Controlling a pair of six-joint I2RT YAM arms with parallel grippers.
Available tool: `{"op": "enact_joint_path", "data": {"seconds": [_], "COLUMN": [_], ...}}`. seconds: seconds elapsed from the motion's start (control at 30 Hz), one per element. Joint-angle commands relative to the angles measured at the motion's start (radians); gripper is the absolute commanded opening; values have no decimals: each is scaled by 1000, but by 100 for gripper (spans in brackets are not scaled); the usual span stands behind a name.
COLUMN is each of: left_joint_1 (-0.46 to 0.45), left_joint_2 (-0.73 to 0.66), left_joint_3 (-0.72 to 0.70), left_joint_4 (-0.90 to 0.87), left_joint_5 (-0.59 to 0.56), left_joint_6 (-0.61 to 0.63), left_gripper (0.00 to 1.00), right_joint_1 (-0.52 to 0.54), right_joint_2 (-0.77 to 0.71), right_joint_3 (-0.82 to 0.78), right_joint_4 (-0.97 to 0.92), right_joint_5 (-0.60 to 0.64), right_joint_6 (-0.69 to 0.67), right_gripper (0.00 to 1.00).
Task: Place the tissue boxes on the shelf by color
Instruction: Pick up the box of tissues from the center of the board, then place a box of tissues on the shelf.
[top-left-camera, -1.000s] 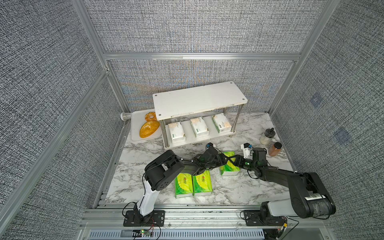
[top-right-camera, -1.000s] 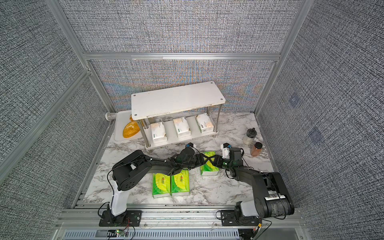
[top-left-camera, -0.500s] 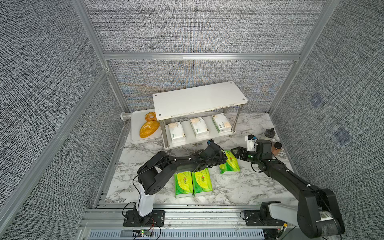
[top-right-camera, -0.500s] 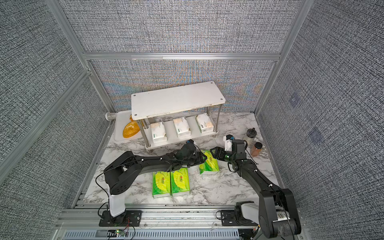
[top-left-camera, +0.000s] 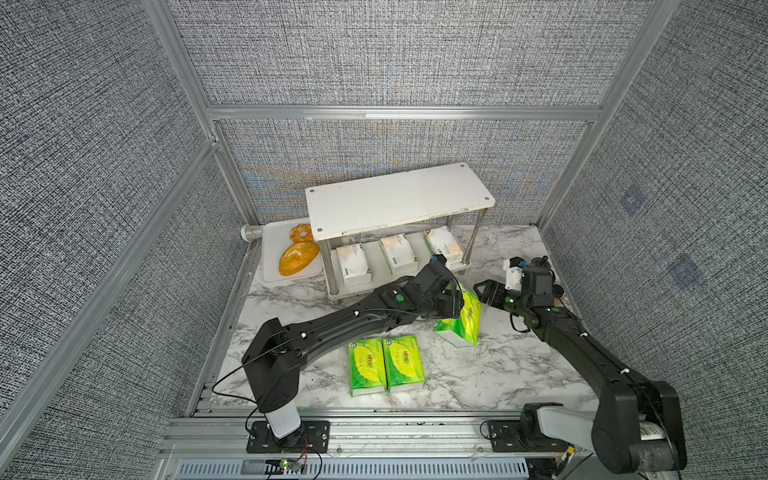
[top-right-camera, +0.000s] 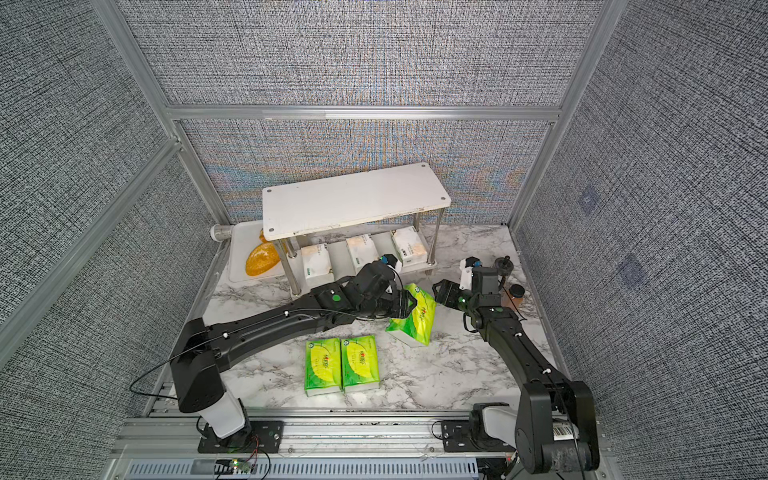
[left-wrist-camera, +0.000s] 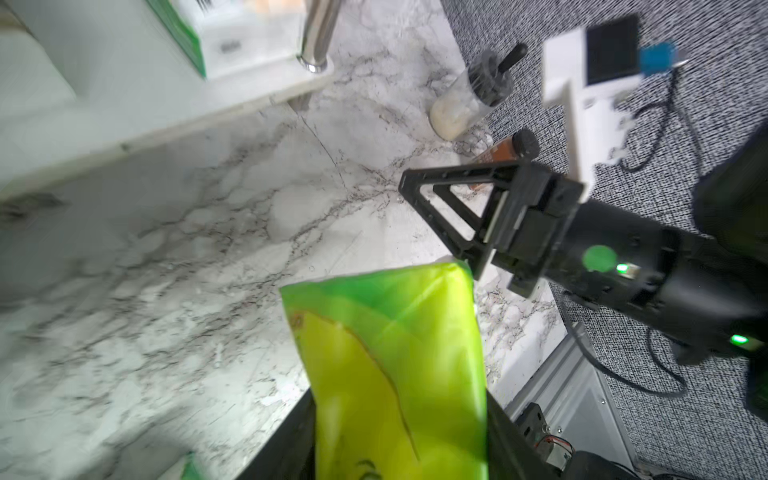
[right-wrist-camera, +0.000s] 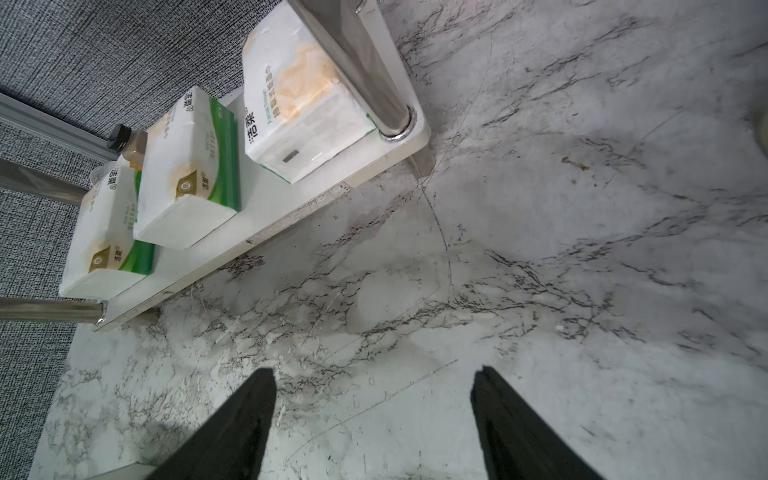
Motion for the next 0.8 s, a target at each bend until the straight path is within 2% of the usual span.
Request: {"op": "enact_joint_path", "data": {"seconds": [0.0, 0.23, 0.37, 0.53, 0.63, 0.77], "left_joint_1": [-1, 33, 102, 237, 364, 486], "left_joint_2": [-58, -154, -184, -178, -162, -131], "left_joint_3": [54, 225, 343, 506, 560, 609], "left_joint_4": [-64, -132, -171, -239, -275, -310], "left_joint_5": [-77, -190, -252, -258, -192, -130], "left_joint_6": [84, 164, 195, 209, 170, 146], "left_gripper": [56, 57, 57, 57, 58, 58], "right_joint_1": [1, 1, 14, 46, 76, 122], "right_joint_2": [1, 7, 8, 19, 26, 44], "right_joint_3": [-4, -14, -26, -31, -22, -12], "right_joint_4": [-16, -7, 6, 18, 18, 22], "right_joint_5": [3, -23, -23, -6, 15, 37], "right_joint_6": [-8, -15, -14, -12, -12, -10], "right_gripper": [79, 79, 79, 79, 79, 79]}}
